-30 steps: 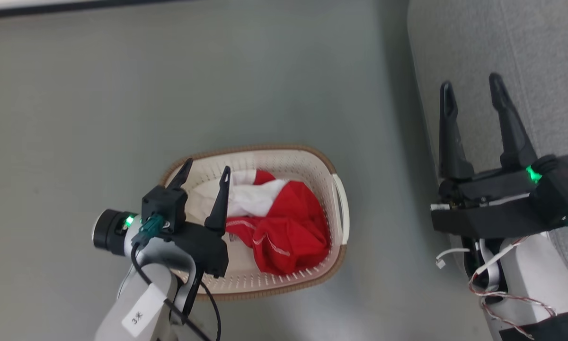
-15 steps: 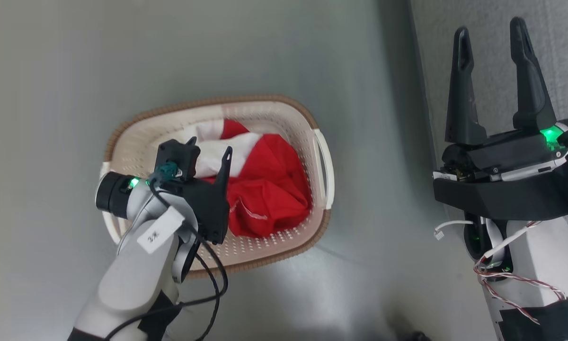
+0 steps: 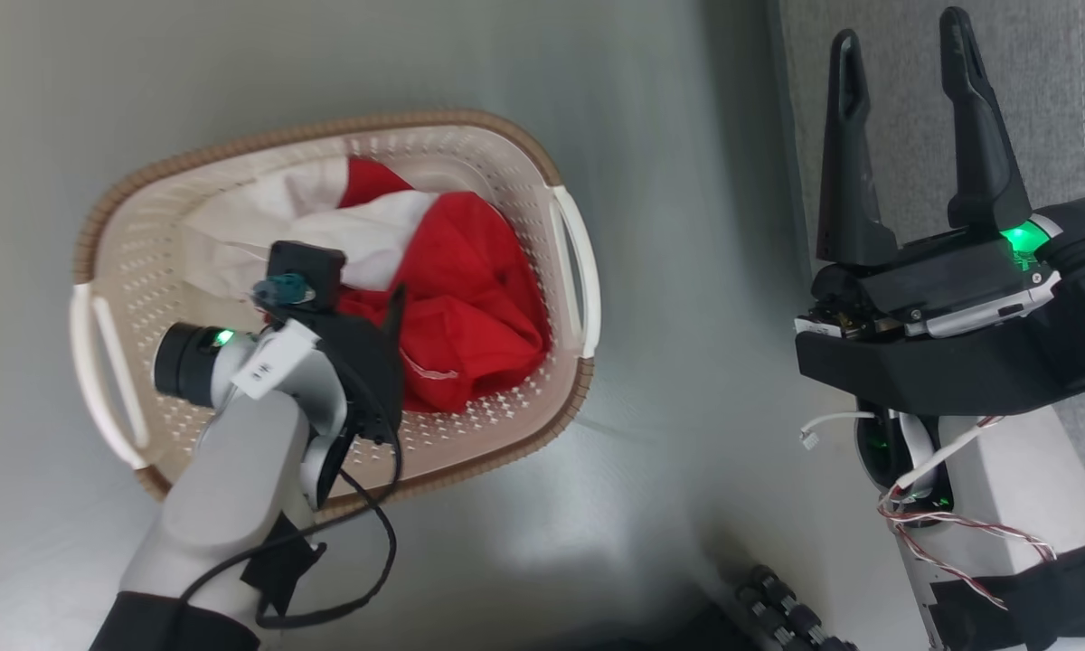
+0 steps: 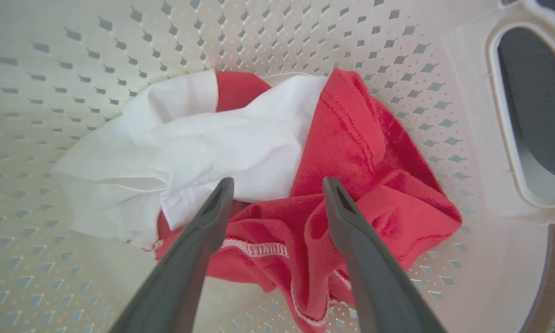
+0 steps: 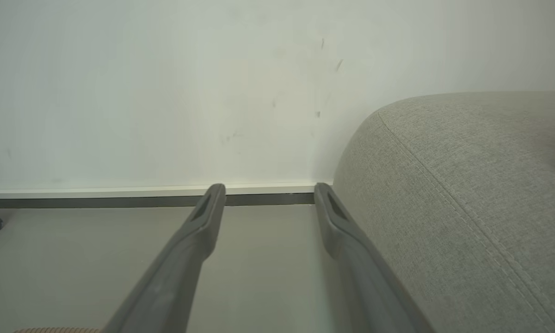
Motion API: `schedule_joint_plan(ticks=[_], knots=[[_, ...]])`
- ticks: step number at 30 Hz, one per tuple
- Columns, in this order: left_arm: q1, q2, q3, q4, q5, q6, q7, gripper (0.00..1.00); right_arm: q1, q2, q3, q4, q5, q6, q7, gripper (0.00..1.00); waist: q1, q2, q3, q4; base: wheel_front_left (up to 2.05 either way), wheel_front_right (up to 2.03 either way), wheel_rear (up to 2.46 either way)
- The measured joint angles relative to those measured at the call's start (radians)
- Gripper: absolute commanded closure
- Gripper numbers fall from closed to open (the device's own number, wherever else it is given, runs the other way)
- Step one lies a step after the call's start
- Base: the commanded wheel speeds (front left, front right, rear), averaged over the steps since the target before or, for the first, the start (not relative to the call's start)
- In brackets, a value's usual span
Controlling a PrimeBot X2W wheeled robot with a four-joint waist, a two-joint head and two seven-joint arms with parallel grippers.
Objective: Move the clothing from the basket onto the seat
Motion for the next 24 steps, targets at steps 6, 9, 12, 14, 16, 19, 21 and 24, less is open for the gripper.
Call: schedule_joint_plan(ticks=[6, 9, 12, 14, 16, 19, 21, 24], knots=[[-0.015, 0.002, 0.024, 0.093, -0.032, -0.009, 0.025, 0.00, -0.016, 0.005, 0.012, 0.018, 0.002, -0.005, -0.014, 0.00, 0.0000, 0.0000, 0.042, -0.034, 0.00, 0.00, 0.00], [-0.018, 0.001, 0.032, 0.134, -0.043, -0.009, 0.042, 0.00, -0.016, 0.006, 0.012, 0.026, 0.003, -0.007, -0.018, 0.00, 0.0000, 0.0000, 0.051, -0.043, 0.00, 0.00, 0.00], [-0.024, 0.001, 0.041, 0.169, -0.052, -0.009, 0.062, 0.00, -0.016, 0.007, 0.013, 0.035, 0.003, -0.007, -0.020, 0.00, 0.0000, 0.0000, 0.055, -0.047, 0.00, 0.00, 0.00], [-0.032, 0.000, 0.045, 0.189, -0.059, -0.018, 0.076, 0.00, -0.016, 0.007, 0.016, 0.039, 0.003, -0.007, -0.026, 0.00, -0.0001, 0.0000, 0.056, -0.048, 0.00, 0.00, 0.00], [-0.037, -0.001, 0.048, 0.196, -0.071, -0.018, 0.081, 0.08, -0.016, 0.008, 0.016, 0.041, 0.003, -0.007, -0.026, 0.00, -0.0001, 0.0000, 0.057, -0.048, 0.00, 0.00, 0.00], [-0.049, -0.002, 0.049, 0.212, -0.083, -0.026, 0.092, 1.00, -0.020, 0.009, 0.018, 0.046, 0.004, -0.007, -0.028, 0.00, -0.0002, 0.0000, 0.057, -0.048, 0.00, 0.00, 0.00], [-0.059, -0.006, 0.049, 0.225, -0.083, -0.027, 0.092, 1.00, -0.024, 0.010, 0.019, 0.053, 0.004, -0.007, -0.031, 0.00, -0.0001, 0.0000, 0.055, -0.046, 0.00, 0.00, 0.00], [-0.065, -0.007, 0.048, 0.241, -0.083, -0.028, 0.093, 1.00, -0.034, 0.010, 0.019, 0.064, 0.005, -0.007, -0.035, 0.00, -0.0002, 0.0000, 0.051, -0.043, 0.00, 0.00, 0.00]])
